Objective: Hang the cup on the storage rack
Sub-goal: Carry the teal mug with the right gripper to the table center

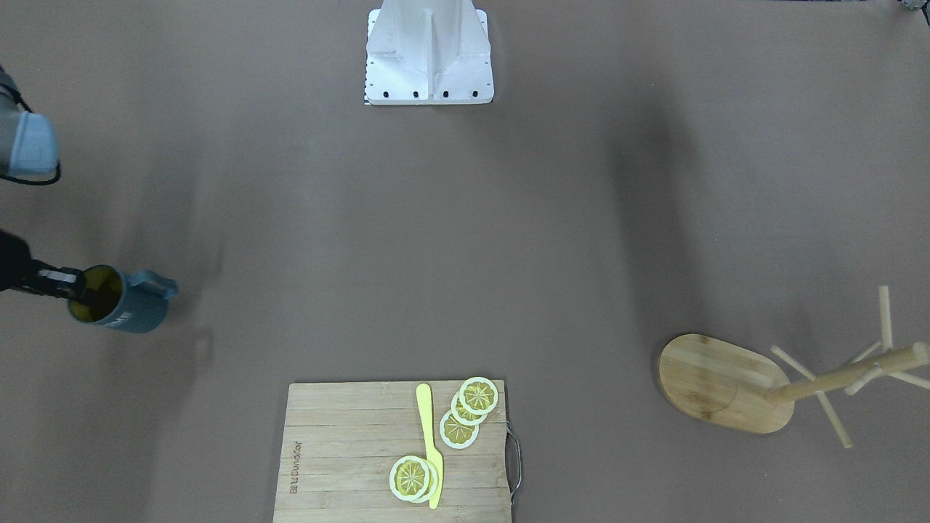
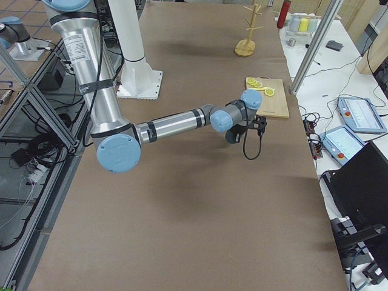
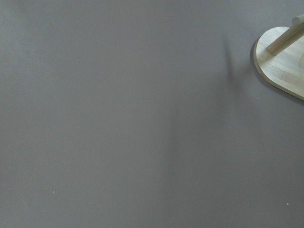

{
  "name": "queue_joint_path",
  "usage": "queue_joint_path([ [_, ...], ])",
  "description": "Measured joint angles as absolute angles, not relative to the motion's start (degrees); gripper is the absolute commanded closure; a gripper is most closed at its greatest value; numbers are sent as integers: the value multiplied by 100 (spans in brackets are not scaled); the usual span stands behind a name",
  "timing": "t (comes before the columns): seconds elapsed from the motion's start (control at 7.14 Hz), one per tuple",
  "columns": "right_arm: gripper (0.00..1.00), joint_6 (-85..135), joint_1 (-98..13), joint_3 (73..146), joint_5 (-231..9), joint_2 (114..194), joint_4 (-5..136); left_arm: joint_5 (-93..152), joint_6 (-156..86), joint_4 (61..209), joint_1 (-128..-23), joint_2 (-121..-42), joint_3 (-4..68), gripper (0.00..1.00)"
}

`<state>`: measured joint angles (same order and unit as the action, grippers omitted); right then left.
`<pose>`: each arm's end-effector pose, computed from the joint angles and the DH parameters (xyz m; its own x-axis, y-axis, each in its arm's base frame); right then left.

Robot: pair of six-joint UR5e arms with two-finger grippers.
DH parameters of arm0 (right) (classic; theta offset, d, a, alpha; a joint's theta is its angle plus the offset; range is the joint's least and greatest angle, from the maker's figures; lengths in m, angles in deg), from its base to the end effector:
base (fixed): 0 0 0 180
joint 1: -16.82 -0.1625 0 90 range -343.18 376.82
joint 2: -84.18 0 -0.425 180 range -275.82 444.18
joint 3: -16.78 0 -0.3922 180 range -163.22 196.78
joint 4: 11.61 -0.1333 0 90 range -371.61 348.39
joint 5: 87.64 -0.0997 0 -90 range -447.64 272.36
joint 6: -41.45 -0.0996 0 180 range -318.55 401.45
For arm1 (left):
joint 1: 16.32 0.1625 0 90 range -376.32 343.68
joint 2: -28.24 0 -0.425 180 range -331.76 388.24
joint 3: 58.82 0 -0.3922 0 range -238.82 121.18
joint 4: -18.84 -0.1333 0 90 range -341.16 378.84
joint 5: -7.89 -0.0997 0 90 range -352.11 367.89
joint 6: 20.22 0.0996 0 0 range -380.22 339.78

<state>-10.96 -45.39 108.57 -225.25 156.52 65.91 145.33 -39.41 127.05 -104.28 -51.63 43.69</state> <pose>-0.2357 -0.5753 0.4411 0.5663 0.1924 0.8015 -0.0869 0.9809 -0.1741 -0.0444 -0.4360 0.5926 0.6406 -0.0403 -0.7668 0.1877 0.9765 0.1055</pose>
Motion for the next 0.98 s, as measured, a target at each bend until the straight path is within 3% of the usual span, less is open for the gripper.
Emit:
queue_joint_path([
  [0.42,100,-2218,-3054,11728,-21609,14965,6625,14547,-3943,12830,-10422,-5185,4330,2],
  [0.98,100,-2287,-1488,11817,-20093,13652,8035,14569,-3946,12852,-10417,-5227,4335,2],
])
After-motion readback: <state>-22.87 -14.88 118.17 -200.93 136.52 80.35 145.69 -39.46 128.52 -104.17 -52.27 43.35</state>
